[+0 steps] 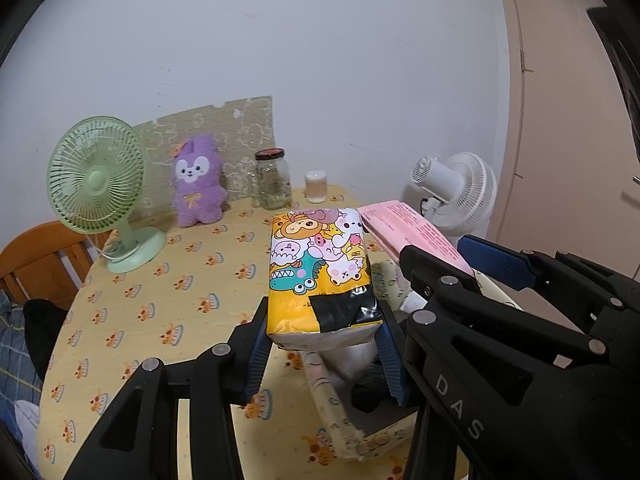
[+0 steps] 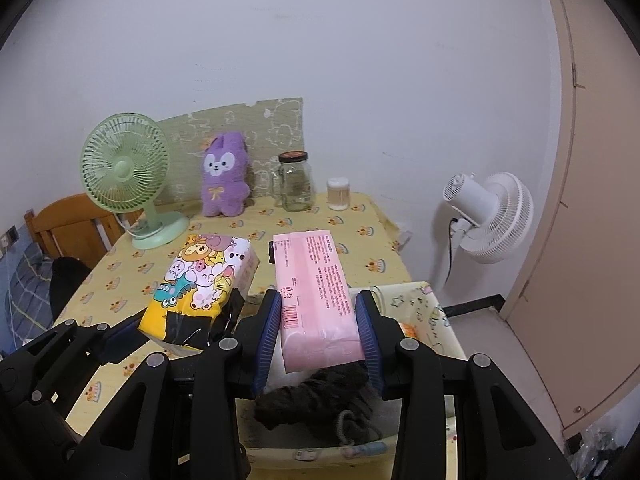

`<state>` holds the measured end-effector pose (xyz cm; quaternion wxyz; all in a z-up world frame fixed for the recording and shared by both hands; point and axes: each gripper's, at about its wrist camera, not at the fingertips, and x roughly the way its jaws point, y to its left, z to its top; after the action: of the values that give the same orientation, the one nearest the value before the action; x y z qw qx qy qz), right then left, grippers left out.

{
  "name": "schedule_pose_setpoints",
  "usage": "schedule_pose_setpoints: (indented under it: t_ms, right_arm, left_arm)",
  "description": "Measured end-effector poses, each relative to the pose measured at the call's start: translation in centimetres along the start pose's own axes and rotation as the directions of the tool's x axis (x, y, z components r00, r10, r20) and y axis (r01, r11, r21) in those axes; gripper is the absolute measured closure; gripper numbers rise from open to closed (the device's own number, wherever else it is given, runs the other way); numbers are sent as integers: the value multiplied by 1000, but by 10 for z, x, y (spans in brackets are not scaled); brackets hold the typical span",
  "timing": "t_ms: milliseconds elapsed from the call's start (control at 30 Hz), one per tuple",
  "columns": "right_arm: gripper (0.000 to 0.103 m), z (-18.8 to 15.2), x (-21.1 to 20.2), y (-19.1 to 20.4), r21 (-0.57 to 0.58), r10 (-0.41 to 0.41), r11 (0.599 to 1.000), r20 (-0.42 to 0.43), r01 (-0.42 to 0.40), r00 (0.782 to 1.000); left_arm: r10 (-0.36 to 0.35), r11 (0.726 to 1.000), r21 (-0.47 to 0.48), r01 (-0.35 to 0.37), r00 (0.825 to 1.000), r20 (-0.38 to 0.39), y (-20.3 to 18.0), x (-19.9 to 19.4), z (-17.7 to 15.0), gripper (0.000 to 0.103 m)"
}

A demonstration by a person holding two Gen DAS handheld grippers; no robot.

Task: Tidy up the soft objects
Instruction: 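Lift the pink card and tissue pack with both grippers over the gift box, then lower into the box and open the right gripper while the left releases the tissue pack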

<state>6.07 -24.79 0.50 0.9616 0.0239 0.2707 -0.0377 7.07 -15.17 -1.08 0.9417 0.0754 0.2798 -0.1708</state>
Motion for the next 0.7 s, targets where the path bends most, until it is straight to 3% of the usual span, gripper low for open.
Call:
schedule_pose_setpoints:
  t_ms: [700]
  right_arm:
    - [61, -21, 20, -39, 41, -72, 996, -52, 74, 996]
  left_arm:
    - [-77, 996, 28, 79, 994, -82, -33, 36, -9, 53]
